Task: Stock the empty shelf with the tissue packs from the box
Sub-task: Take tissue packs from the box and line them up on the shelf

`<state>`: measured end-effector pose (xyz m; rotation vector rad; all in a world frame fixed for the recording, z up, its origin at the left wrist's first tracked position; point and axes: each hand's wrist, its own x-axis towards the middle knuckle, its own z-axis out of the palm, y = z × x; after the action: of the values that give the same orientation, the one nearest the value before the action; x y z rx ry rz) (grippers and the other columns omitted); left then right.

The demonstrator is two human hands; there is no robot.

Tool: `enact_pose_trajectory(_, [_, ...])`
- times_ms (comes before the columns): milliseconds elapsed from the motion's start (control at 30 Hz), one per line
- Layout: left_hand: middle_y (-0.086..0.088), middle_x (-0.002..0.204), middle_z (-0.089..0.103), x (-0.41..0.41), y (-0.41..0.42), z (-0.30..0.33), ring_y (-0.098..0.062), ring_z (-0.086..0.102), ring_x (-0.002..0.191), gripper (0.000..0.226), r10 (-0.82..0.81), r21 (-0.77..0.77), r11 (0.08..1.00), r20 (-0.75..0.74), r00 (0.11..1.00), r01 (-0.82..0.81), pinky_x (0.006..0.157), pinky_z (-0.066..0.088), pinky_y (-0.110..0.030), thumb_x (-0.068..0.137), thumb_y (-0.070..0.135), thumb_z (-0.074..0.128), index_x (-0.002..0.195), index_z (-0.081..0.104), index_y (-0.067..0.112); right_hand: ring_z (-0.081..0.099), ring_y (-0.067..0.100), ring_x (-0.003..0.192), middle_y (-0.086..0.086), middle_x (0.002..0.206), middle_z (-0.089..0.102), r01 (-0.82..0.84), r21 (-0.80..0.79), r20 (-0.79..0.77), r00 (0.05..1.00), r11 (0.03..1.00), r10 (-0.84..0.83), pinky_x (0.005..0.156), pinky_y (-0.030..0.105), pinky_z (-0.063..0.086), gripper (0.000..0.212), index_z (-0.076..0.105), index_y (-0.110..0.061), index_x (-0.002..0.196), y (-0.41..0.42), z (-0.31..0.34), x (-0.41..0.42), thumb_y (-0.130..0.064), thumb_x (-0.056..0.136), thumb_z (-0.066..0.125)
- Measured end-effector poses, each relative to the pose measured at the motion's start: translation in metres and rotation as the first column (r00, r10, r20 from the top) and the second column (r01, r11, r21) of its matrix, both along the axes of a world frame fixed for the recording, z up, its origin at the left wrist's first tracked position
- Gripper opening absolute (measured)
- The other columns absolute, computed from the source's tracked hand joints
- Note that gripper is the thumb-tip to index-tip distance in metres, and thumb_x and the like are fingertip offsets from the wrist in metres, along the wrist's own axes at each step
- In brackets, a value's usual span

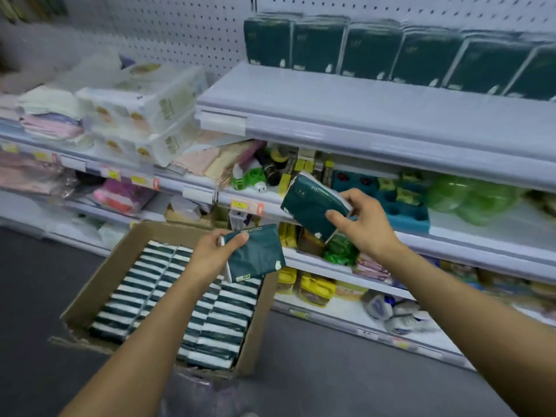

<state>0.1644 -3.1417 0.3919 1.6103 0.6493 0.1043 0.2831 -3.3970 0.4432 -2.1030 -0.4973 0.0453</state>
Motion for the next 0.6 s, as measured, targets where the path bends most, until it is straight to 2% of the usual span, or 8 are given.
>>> enact_pose_trajectory(67, [-0.015, 0.101, 0.072, 0.013, -0.033, 0.02, -0.022, 0.069, 0.083, 0.03, -0.035, 0.035, 0.999, 0.045, 0.998, 0.033, 0.066, 0.056, -0.028, 0.086, 0.028, 0.074, 0.102, 0.065, 0.005, 0.056, 0.005, 0.076, -0.004, 0.091, 0.064, 0.019, 0.02, 0.04, 0.999, 1.0, -0.019, 0.059, 0.008, 0.039, 0.014, 0.06, -0.02, 0.096, -0.042, 0.019, 0.002, -0.02, 0.087, 0.07])
enact_pose_trajectory(133, [-0.013, 0.1, 0.072, 0.027, -0.07, 0.04, -0.022, 0.069, 0.083, 0.027, -0.071, 0.066, 0.996, 0.092, 0.993, 0.065, 0.069, 0.057, -0.034, 0.086, 0.029, 0.073, 0.1, 0.066, 0.006, 0.056, 0.008, 0.074, -0.003, 0.091, 0.066, 0.042, 0.034, 0.07, 0.997, 0.999, -0.044, 0.06, 0.011, 0.04, 0.013, 0.062, -0.019, 0.096, -0.083, 0.036, 0.004, -0.018, 0.086, 0.071])
enact_pose_trajectory(200, [-0.011, 0.099, 0.073, 0.041, -0.108, 0.059, -0.024, 0.071, 0.088, 0.028, -0.118, 0.099, 0.989, 0.117, 0.986, 0.106, 0.077, 0.057, -0.041, 0.085, 0.032, 0.074, 0.098, 0.067, 0.009, 0.059, 0.018, 0.075, 0.001, 0.092, 0.068, 0.066, 0.048, 0.1, 0.992, 0.997, -0.07, 0.066, 0.026, 0.049, 0.014, 0.064, -0.015, 0.097, -0.125, 0.051, 0.007, -0.017, 0.085, 0.071])
enact_pose_trajectory(233, [-0.01, 0.098, 0.073, 0.048, -0.127, 0.067, -0.024, 0.071, 0.088, 0.027, -0.14, 0.108, 0.986, 0.129, 0.982, 0.126, 0.078, 0.058, -0.042, 0.084, 0.034, 0.075, 0.097, 0.068, 0.012, 0.061, 0.022, 0.077, 0.003, 0.091, 0.068, 0.085, 0.05, 0.118, 0.989, 0.995, -0.091, 0.068, 0.037, 0.053, 0.015, 0.065, -0.014, 0.097, -0.146, 0.059, 0.008, -0.018, 0.084, 0.072])
enact_pose_trajectory(300, [-0.007, 0.098, 0.073, 0.061, -0.165, 0.084, -0.023, 0.071, 0.089, 0.026, -0.178, 0.122, 0.98, 0.163, 0.97, 0.159, 0.077, 0.059, -0.04, 0.083, 0.036, 0.075, 0.096, 0.067, 0.014, 0.061, 0.029, 0.075, 0.006, 0.089, 0.068, 0.117, 0.058, 0.149, 0.981, 0.991, -0.125, 0.069, 0.048, 0.054, 0.017, 0.064, -0.014, 0.095, -0.187, 0.073, 0.01, -0.022, 0.083, 0.072])
enact_pose_trajectory(467, [-0.006, 0.096, 0.072, 0.086, -0.256, 0.119, -0.017, 0.069, 0.083, 0.026, -0.253, 0.165, 0.962, 0.253, 0.934, 0.216, 0.064, 0.054, -0.027, 0.085, 0.035, 0.074, 0.097, 0.067, 0.013, 0.062, 0.032, 0.071, 0.007, 0.084, 0.066, 0.184, 0.092, 0.194, 0.961, 0.979, -0.199, 0.067, 0.053, 0.054, 0.015, 0.062, -0.019, 0.09, -0.281, 0.101, 0.012, -0.028, 0.083, 0.071])
enact_pose_trajectory(533, [-0.008, 0.098, 0.073, 0.095, -0.289, 0.128, -0.021, 0.07, 0.088, 0.028, -0.276, 0.153, 0.958, 0.272, 0.922, 0.242, 0.074, 0.055, -0.035, 0.084, 0.038, 0.075, 0.096, 0.068, 0.014, 0.062, 0.034, 0.073, 0.008, 0.084, 0.066, 0.219, 0.108, 0.191, 0.953, 0.97, -0.236, 0.067, 0.054, 0.054, 0.014, 0.061, -0.021, 0.09, -0.315, 0.111, 0.013, -0.028, 0.083, 0.071])
enact_pose_trajectory(600, [-0.008, 0.097, 0.074, 0.104, -0.317, 0.138, -0.023, 0.071, 0.089, 0.028, -0.298, 0.139, 0.953, 0.287, 0.91, 0.269, 0.074, 0.056, -0.038, 0.083, 0.041, 0.075, 0.094, 0.068, 0.016, 0.063, 0.034, 0.077, 0.007, 0.084, 0.065, 0.265, 0.124, 0.194, 0.939, 0.956, -0.285, 0.066, 0.053, 0.055, 0.011, 0.061, -0.021, 0.09, -0.346, 0.121, 0.015, -0.023, 0.085, 0.071])
